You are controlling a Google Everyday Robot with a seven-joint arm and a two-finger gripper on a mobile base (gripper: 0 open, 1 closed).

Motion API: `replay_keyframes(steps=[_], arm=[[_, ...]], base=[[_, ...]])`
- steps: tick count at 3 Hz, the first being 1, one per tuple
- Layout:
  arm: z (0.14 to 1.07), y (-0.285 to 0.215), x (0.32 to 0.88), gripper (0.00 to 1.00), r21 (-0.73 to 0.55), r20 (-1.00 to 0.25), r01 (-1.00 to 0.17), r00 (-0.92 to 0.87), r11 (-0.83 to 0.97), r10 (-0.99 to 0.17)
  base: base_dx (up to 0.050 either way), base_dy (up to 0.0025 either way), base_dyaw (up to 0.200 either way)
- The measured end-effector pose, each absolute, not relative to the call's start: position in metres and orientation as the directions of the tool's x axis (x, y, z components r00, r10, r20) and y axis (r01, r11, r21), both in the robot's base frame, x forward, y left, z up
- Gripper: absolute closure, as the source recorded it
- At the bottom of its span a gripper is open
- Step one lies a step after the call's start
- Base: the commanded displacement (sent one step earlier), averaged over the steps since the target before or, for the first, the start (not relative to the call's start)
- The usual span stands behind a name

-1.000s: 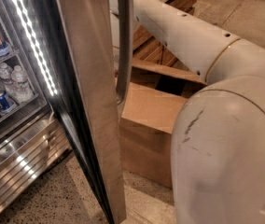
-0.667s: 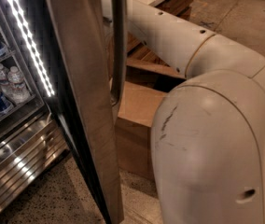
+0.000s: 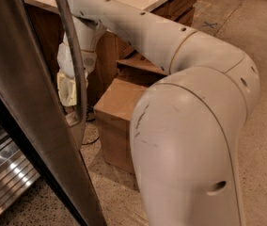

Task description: Close right fridge door

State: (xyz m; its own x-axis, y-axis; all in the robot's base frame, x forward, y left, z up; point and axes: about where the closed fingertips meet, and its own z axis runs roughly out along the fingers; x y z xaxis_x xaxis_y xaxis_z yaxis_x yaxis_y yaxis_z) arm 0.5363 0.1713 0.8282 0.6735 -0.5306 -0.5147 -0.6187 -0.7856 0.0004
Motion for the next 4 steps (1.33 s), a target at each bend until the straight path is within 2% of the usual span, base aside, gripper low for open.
replay_keyframes(steps=[4], arm=[[0.839,0.174,0.511,1.00,-0.122,-0.486,-0.629,0.712,-0.768,-0.507]], base=[[0.000,0.00000,0.000]])
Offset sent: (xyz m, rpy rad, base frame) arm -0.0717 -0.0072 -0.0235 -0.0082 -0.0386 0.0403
